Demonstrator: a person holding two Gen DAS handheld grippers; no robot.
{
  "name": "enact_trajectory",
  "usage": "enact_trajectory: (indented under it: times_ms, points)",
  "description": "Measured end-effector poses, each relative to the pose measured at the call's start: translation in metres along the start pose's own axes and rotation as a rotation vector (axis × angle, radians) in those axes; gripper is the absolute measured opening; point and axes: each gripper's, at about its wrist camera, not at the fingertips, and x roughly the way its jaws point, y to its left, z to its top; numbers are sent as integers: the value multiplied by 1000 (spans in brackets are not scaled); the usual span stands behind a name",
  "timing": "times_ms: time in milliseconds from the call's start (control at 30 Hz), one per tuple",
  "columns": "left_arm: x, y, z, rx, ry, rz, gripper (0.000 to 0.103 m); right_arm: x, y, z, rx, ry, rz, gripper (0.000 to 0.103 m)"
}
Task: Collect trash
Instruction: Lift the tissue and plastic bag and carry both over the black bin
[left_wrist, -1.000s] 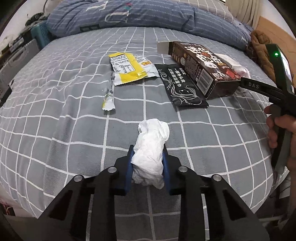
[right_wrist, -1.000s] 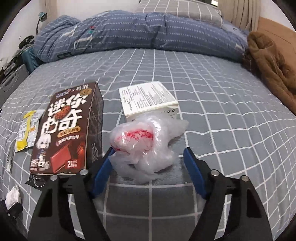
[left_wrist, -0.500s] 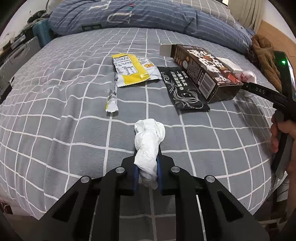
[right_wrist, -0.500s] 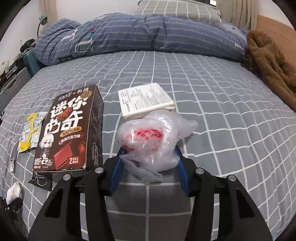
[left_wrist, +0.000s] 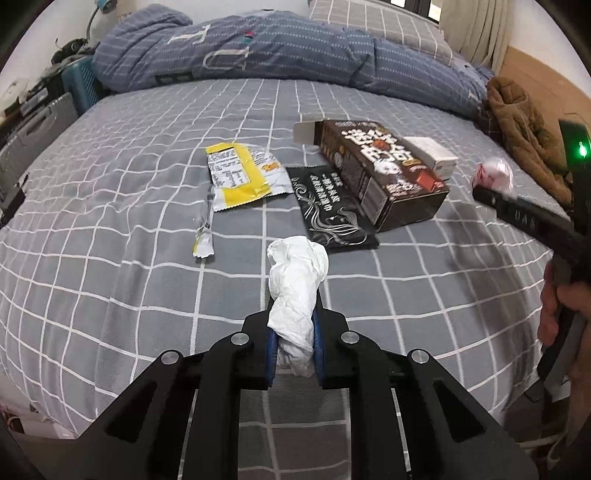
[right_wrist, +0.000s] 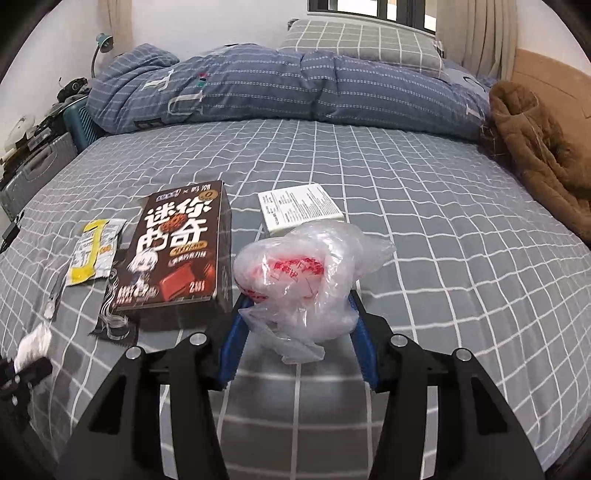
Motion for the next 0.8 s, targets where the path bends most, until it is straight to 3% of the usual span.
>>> enact_trajectory:
  times_ms: [433, 800]
  points:
    - [-21, -10, 4, 1, -39, -10, 14, -56, 6, -15, 4, -27, 2, 49]
    - [-47, -8, -16, -31, -72, -24, 14, -114, 16, -56, 47, -41, 44, 49]
